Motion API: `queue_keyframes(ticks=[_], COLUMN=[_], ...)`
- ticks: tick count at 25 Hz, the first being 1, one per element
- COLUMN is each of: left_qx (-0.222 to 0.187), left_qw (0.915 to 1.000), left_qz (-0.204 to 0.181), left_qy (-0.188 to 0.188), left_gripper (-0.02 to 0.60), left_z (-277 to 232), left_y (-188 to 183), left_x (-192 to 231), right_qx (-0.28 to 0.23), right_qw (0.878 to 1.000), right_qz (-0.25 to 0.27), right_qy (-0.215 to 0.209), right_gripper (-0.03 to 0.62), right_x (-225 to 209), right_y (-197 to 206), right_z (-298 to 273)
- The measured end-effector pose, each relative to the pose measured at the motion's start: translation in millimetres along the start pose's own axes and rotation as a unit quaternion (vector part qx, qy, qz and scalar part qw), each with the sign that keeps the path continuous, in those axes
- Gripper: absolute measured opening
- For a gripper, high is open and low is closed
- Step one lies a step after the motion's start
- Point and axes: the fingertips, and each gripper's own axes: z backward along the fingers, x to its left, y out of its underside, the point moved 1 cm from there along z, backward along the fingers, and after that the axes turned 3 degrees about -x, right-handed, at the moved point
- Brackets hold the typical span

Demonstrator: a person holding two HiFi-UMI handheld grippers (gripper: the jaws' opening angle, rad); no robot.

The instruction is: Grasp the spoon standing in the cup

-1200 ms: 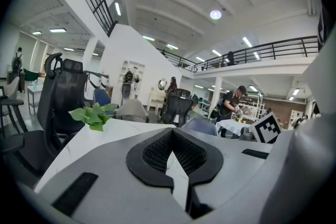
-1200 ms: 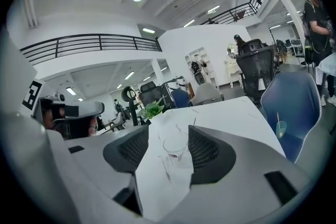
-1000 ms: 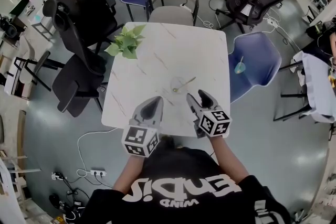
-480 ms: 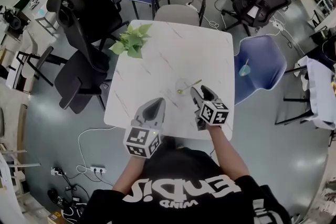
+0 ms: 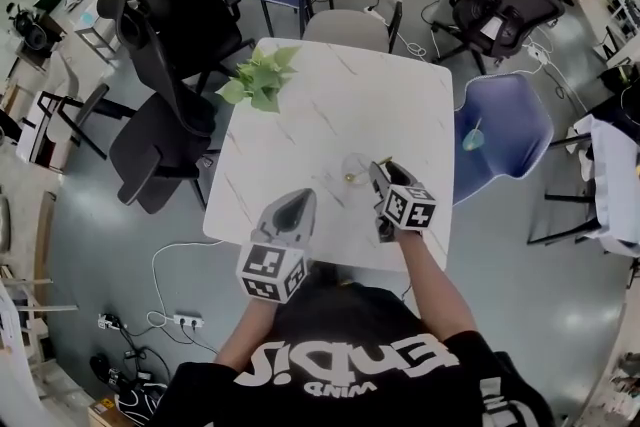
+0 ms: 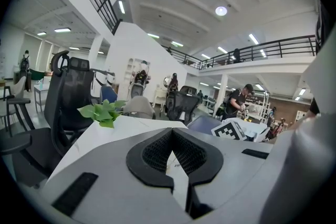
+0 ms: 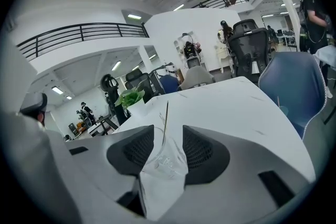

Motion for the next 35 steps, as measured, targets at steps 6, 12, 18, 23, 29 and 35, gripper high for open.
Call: queue_keyframes(ticks=[6,12,18,23,29,35], left_qx=[0.001,0.000,0.000,-0.001,-0.001,-0.001], left_qw=[1.0000,1.0000,0.9999,0.9999,0.9999,0.9999], left_qz=[0.002,0.002,0.007,0.009,0.008,0.008], left_qy=[-0.005,-0.007,-0.010,-0.008,-0.008,-0.008], left_gripper=[0.014,0.014,0.014,0.014,0.014,0.014], left_z=[0,-1,-1,-2,1,2], left_y=[2,2,0,0,0,1], left_x=[2,6,6,5,6,4], right_qx=[0.002,0.004,-0.001,-0.004,-0.014,-0.024], right_qw=[1.000,1.000,1.000,0.999,1.000,0.999], right_qz=[0.014,0.027,0.028,0.030,0.028,0.024], right_qy=[0.003,0.008,0.013,0.008,0.006,0.003], right_gripper=[0.113,0.068,0.029,0.021,0.015,0.015], right_x=[0,3,5,8,11,14], right_y=[-5,-5,-10,-13,-19,-25], right_z=[-4,-9,-6,-5,-2,4])
